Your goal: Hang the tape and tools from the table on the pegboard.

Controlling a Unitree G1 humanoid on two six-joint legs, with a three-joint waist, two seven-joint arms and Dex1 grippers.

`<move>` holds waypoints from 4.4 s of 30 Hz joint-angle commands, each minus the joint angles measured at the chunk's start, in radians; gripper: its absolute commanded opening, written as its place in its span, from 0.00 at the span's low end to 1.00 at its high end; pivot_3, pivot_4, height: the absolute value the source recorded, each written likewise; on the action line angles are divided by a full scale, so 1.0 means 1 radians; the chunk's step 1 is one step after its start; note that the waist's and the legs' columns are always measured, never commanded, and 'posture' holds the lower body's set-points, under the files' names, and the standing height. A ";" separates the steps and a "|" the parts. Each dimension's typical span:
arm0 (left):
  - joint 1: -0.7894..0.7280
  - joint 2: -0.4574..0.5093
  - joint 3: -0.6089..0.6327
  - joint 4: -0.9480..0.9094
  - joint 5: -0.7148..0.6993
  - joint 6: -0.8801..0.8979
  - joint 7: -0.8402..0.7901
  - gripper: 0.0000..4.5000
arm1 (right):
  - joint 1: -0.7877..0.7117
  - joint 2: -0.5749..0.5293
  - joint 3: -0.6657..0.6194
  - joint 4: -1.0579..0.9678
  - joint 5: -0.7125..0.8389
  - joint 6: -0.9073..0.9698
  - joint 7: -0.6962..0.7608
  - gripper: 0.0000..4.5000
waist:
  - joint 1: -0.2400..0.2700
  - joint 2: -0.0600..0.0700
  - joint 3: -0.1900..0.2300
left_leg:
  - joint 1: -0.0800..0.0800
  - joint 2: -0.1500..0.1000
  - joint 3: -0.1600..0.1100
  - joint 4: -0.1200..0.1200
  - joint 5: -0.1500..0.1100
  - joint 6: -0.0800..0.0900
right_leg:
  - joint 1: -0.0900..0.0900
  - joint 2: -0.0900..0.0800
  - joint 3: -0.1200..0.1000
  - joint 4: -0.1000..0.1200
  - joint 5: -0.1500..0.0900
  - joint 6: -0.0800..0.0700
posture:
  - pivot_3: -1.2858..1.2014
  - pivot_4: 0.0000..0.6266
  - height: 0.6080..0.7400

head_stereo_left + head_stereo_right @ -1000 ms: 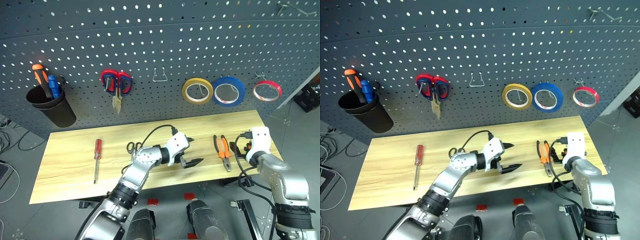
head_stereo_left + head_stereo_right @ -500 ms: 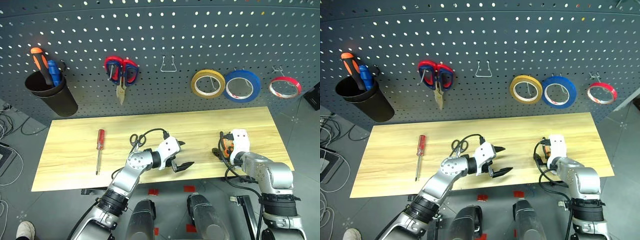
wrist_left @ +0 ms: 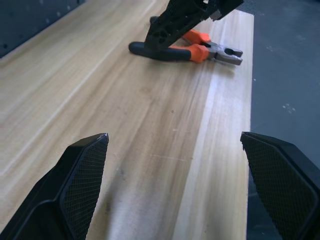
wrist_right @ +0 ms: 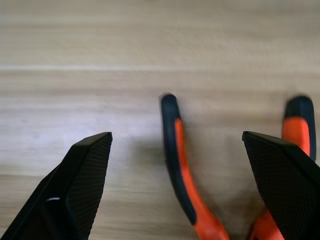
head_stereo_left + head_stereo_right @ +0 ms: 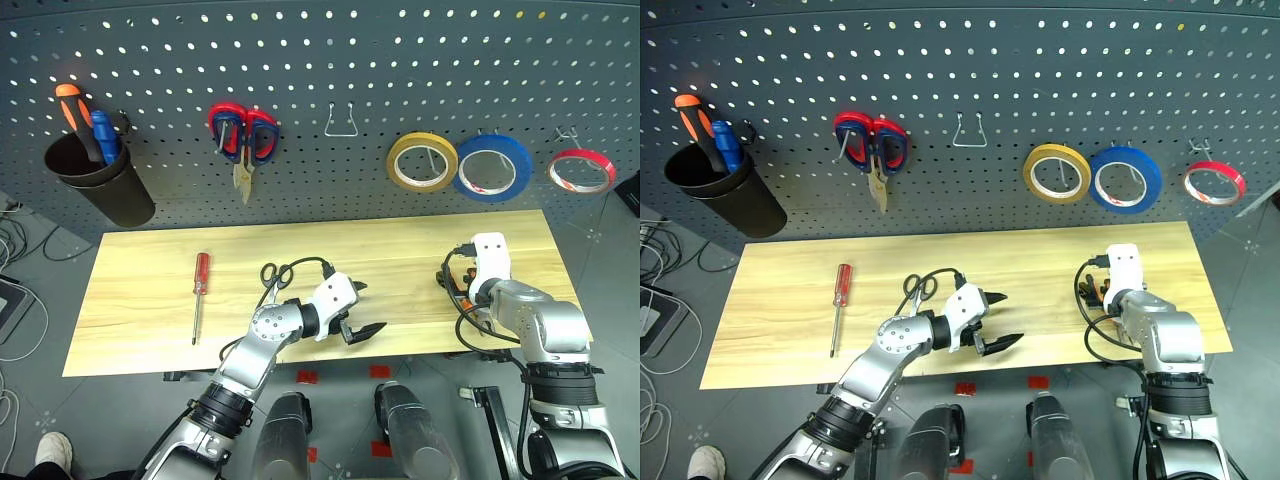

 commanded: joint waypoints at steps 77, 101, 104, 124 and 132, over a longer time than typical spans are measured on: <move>-0.002 -0.012 0.021 -0.021 -0.026 0.012 0.020 1.00 | 0.048 -0.364 0.274 0.168 -0.100 -0.180 0.494 0.54 | 0.025 -0.013 0.042 | -0.003 0.001 -0.001 -0.004 0.002 -0.004 | 0.001 -0.008 -0.002 -0.016 0.003 0.005 | 0.51 0.62 1.00; 0.157 0.031 0.151 -0.438 -0.214 0.225 0.086 1.00 | 0.132 -0.335 0.086 -0.271 -0.034 -0.192 0.462 0.54 | 0.025 -0.003 -0.039 | -0.028 -0.001 -0.018 -0.001 0.011 -0.008 | -0.014 -0.011 -0.023 -0.015 0.004 0.006 | 0.50 0.29 1.00; 0.210 0.023 0.206 -0.554 -0.278 0.303 0.148 1.00 | 0.181 -0.221 -0.010 -0.397 0.024 -0.151 0.392 0.54 | 0.026 -0.003 -0.065 | -0.029 -0.001 -0.020 -0.002 0.013 -0.010 | -0.014 -0.010 -0.026 -0.014 0.004 0.006 | 0.50 0.25 1.00; 0.234 0.022 0.351 -0.751 -0.363 0.442 0.414 1.00 | -0.043 0.325 0.135 -0.351 -0.027 -0.612 0.041 0.54 | 0.036 -0.001 -0.187 | -0.028 -0.014 -0.021 -0.003 0.014 -0.009 | -0.011 -0.012 -0.026 -0.013 0.004 0.006 | 0.55 0.15 1.00; 0.105 -0.013 0.315 -0.606 -0.310 0.373 0.455 1.00 | -0.230 0.397 0.150 -0.041 -0.132 -0.949 -0.048 0.54 | 0.055 -0.004 -0.204 | -0.025 -0.016 -0.019 -0.002 0.015 -0.009 | -0.011 -0.013 -0.026 -0.006 0.004 0.006 | 0.55 0.14 1.00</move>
